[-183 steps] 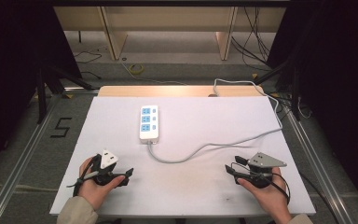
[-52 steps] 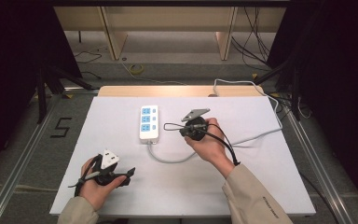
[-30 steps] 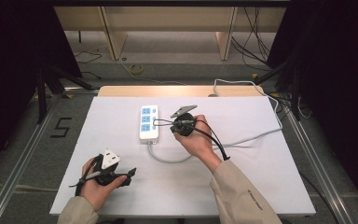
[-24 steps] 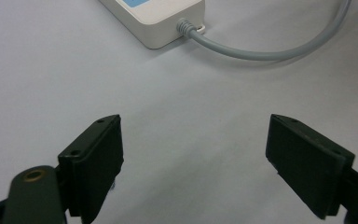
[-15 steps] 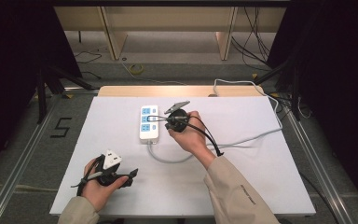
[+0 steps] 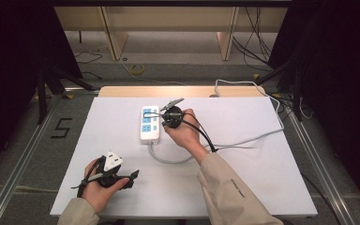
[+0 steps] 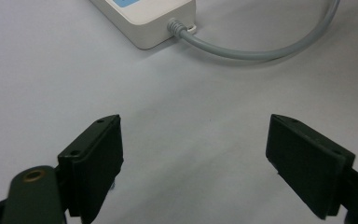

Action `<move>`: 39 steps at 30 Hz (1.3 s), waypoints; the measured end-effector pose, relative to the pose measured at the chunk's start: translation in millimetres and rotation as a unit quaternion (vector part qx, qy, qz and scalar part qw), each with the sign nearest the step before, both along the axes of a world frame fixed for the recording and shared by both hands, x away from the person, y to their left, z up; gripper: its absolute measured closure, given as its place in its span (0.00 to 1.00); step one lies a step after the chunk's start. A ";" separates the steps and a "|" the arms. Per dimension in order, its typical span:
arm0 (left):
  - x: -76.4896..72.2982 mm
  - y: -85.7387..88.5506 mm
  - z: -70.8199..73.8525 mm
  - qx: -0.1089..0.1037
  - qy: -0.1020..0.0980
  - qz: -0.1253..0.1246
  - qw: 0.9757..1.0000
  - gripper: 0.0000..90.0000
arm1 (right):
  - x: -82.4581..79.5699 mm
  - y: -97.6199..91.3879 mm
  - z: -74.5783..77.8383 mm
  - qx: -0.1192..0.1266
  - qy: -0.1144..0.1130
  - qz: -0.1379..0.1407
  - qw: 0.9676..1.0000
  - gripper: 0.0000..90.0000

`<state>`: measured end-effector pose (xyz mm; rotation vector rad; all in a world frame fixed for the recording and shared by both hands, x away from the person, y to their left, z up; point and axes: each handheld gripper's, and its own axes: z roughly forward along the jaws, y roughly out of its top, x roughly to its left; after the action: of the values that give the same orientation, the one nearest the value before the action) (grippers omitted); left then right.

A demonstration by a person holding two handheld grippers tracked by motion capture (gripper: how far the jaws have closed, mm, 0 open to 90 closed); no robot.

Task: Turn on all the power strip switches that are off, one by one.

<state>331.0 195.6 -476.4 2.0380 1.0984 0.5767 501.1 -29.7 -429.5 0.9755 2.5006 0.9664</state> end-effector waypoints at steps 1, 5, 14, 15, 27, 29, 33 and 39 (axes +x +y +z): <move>0.2 0.3 0.1 0.001 0.001 0.000 1.000 0.21 | 1.9 1.0 -0.4 0.000 -0.002 0.002 1.000 1.00; 0.7 0.9 -0.4 0.000 0.001 -0.001 1.000 0.21 | 6.8 6.5 -1.7 -0.005 0.005 0.007 1.000 1.00; 0.3 0.9 0.3 0.001 -0.002 0.000 1.000 0.21 | 15.8 22.1 -4.8 -0.002 0.014 0.010 1.000 1.00; 0.3 0.8 0.0 0.001 -0.001 0.000 1.000 0.21 | 15.8 22.1 -4.8 -0.002 0.014 0.010 1.000 1.00; 1.4 -1.4 -0.7 0.010 0.000 -0.007 1.000 0.22 | 19.4 33.7 -14.1 -0.001 0.020 0.012 1.000 1.00; 0.9 -1.6 -0.9 0.007 -0.001 -0.006 1.000 0.22 | 19.9 35.9 -14.2 0.001 0.024 0.007 1.000 1.00; 1.0 -0.4 -0.9 0.010 0.000 -0.007 1.000 0.22 | 21.0 41.4 -16.2 -0.004 0.023 0.013 1.000 1.00; 1.0 -0.3 -0.8 0.011 -0.001 -0.008 1.000 0.22 | 21.6 44.2 -19.1 -0.017 0.021 0.007 1.000 1.00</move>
<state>332.0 195.3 -477.2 2.0641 1.0779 0.5842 522.7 14.5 -448.7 0.9789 2.5543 0.9130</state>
